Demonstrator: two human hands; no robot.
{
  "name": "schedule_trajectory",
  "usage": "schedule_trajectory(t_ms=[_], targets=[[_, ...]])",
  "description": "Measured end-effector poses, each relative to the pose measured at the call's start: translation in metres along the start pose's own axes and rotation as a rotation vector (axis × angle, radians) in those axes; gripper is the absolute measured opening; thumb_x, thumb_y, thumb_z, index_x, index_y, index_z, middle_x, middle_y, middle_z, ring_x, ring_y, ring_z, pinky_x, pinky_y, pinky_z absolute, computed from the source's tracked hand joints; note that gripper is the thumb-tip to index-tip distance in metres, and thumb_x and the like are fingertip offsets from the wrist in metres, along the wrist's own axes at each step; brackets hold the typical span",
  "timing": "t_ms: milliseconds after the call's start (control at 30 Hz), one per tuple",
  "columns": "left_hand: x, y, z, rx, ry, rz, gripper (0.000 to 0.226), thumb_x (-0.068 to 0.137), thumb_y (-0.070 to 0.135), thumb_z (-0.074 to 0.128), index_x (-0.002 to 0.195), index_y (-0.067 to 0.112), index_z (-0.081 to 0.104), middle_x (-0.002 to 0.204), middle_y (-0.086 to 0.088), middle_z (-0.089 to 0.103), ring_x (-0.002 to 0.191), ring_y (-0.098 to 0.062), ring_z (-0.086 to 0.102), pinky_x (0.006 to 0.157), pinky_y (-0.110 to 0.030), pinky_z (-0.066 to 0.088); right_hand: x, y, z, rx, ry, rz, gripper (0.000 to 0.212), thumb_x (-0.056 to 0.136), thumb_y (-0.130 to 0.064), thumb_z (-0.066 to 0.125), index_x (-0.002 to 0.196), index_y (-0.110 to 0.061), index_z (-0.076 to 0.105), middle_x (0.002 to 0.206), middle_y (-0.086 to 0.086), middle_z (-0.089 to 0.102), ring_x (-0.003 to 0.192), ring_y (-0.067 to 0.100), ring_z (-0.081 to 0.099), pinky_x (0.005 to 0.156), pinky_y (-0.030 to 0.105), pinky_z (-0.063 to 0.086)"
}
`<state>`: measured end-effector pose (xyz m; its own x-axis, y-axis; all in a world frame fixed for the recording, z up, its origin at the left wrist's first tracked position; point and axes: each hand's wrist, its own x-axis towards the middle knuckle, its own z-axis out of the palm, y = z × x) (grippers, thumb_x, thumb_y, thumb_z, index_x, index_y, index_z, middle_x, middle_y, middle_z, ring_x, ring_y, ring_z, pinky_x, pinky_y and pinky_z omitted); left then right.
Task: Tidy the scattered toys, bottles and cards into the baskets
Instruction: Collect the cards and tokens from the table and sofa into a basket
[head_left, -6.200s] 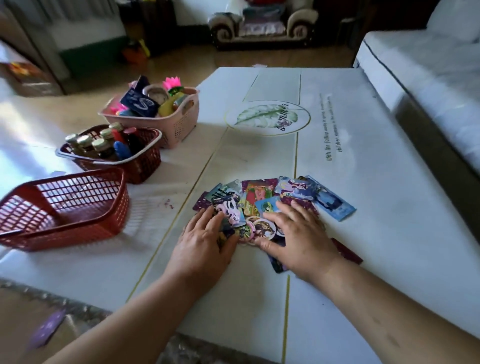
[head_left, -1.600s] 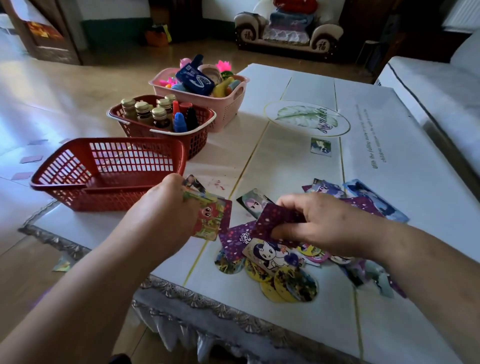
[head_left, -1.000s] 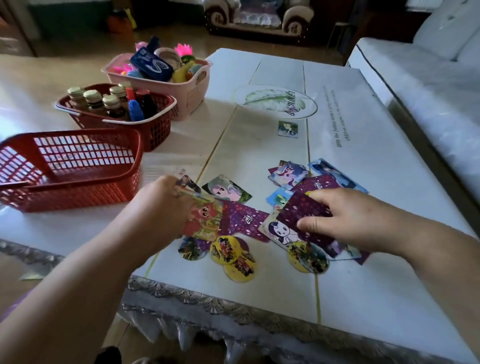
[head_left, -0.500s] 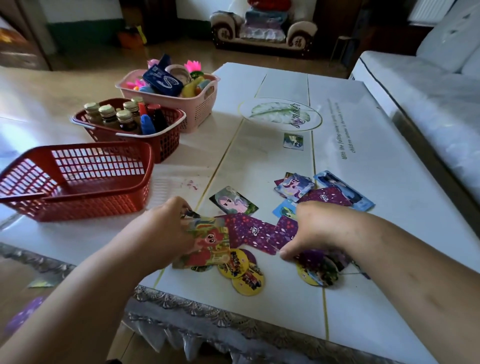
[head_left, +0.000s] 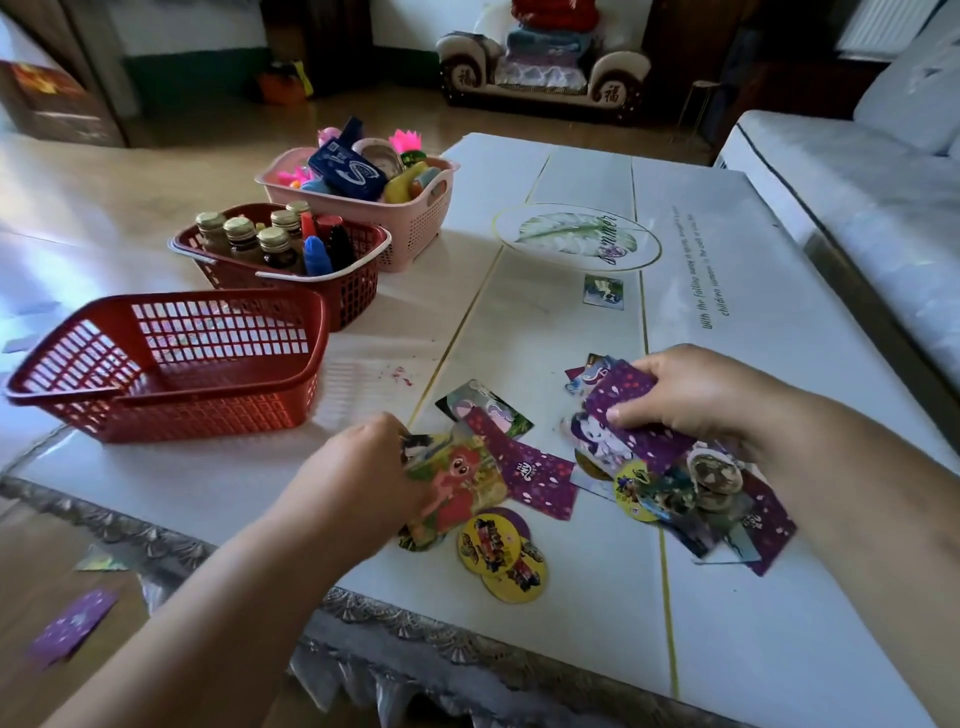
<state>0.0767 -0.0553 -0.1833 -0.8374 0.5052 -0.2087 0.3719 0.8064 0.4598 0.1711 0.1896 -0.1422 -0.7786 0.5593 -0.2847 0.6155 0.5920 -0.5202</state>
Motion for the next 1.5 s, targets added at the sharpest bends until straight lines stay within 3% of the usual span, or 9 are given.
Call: schedule_trajectory(t_ms=[133, 233, 433, 567, 767, 967, 1100, 1367, 1500], targets=[[0.005, 0.010, 0.001, 0.128, -0.012, 0.033, 0.037, 0.077, 0.040, 0.077, 0.101, 0.018, 0.062, 0.088, 0.004, 0.066, 0.077, -0.013, 0.065, 0.068, -0.033, 0.059, 0.007, 0.003, -0.002, 0.068, 0.262, -0.165, 0.012, 0.083, -0.021, 0.072, 0.093, -0.016, 0.068, 0.086, 0.005, 0.072, 0.078, 0.021, 0.069, 0.075, 0.038, 0.057], [0.010, 0.015, 0.003, 0.085, -0.074, 0.026, 0.028, 0.076, 0.032, 0.076, 0.096, 0.016, 0.065, 0.084, 0.000, 0.069, 0.074, -0.017, 0.067, 0.058, -0.028, 0.056, 0.006, -0.006, 0.001, 0.155, 0.379, -0.312, 0.013, 0.086, -0.022, 0.069, 0.096, -0.015, 0.066, 0.085, 0.003, 0.071, 0.076, 0.020, 0.069, 0.070, 0.038, 0.059], [0.018, 0.009, -0.013, -0.318, -0.118, -0.074, 0.014, 0.076, 0.015, 0.079, 0.082, 0.009, 0.069, 0.075, -0.005, 0.072, 0.070, -0.019, 0.070, 0.062, -0.030, 0.061, -0.008, -0.027, 0.006, 0.271, 0.007, -0.191, 0.013, 0.080, -0.012, 0.074, 0.093, -0.013, 0.069, 0.084, 0.007, 0.073, 0.072, 0.017, 0.072, 0.064, 0.031, 0.061], [0.022, -0.003, -0.024, -0.418, 0.039, -0.088, 0.008, 0.080, 0.012, 0.075, 0.083, 0.010, 0.067, 0.075, -0.008, 0.072, 0.071, -0.023, 0.071, 0.065, -0.043, 0.062, -0.004, -0.037, 0.041, -0.139, -0.235, -0.135, 0.028, 0.071, -0.026, 0.081, 0.092, -0.010, 0.071, 0.083, 0.007, 0.074, 0.078, 0.021, 0.072, 0.076, 0.041, 0.060], [0.018, -0.008, -0.024, -0.405, 0.184, -0.021, 0.010, 0.083, 0.019, 0.075, 0.084, 0.019, 0.065, 0.075, -0.005, 0.071, 0.072, -0.035, 0.072, 0.058, -0.056, 0.058, 0.004, -0.056, 0.059, -0.445, -0.277, -0.147, 0.037, 0.067, -0.038, 0.082, 0.090, -0.012, 0.071, 0.085, 0.007, 0.072, 0.081, 0.024, 0.070, 0.068, 0.032, 0.056], [0.018, -0.011, -0.025, -0.459, 0.245, -0.001, 0.010, 0.091, 0.028, 0.066, 0.084, 0.022, 0.064, 0.074, -0.004, 0.073, 0.070, -0.034, 0.072, 0.059, -0.056, 0.059, 0.019, -0.070, 0.050, -0.217, -0.142, -0.138, 0.034, 0.072, -0.032, 0.080, 0.094, -0.008, 0.071, 0.091, 0.010, 0.073, 0.084, 0.025, 0.070, 0.078, 0.038, 0.058], [0.016, -0.007, -0.022, -0.451, 0.236, 0.014, 0.012, 0.094, 0.029, 0.063, 0.086, 0.020, 0.063, 0.073, 0.001, 0.073, 0.065, -0.014, 0.072, 0.064, -0.047, 0.061, 0.026, -0.080, 0.060, -0.283, -0.158, -0.071, 0.042, 0.077, -0.040, 0.079, 0.095, -0.006, 0.062, 0.089, 0.007, 0.063, 0.082, 0.025, 0.061, 0.070, 0.027, 0.046], [0.012, -0.001, -0.025, -0.456, 0.196, -0.006, 0.014, 0.093, 0.030, 0.064, 0.083, 0.021, 0.065, 0.070, 0.000, 0.073, 0.066, -0.021, 0.072, 0.063, -0.052, 0.060, 0.027, -0.068, 0.046, -0.275, -0.210, -0.036, 0.036, 0.079, -0.031, 0.077, 0.102, -0.005, 0.069, 0.091, 0.008, 0.066, 0.082, 0.024, 0.063, 0.059, 0.024, 0.048], [0.009, 0.004, -0.031, -0.478, 0.232, -0.016, 0.016, 0.093, 0.029, 0.064, 0.081, 0.020, 0.064, 0.067, -0.002, 0.072, 0.070, -0.033, 0.072, 0.063, -0.058, 0.058, 0.032, -0.051, 0.046, 0.061, -0.162, 0.051, 0.023, 0.075, -0.013, 0.075, 0.094, -0.002, 0.070, 0.092, 0.018, 0.072, 0.084, 0.032, 0.071, 0.080, 0.049, 0.058]])
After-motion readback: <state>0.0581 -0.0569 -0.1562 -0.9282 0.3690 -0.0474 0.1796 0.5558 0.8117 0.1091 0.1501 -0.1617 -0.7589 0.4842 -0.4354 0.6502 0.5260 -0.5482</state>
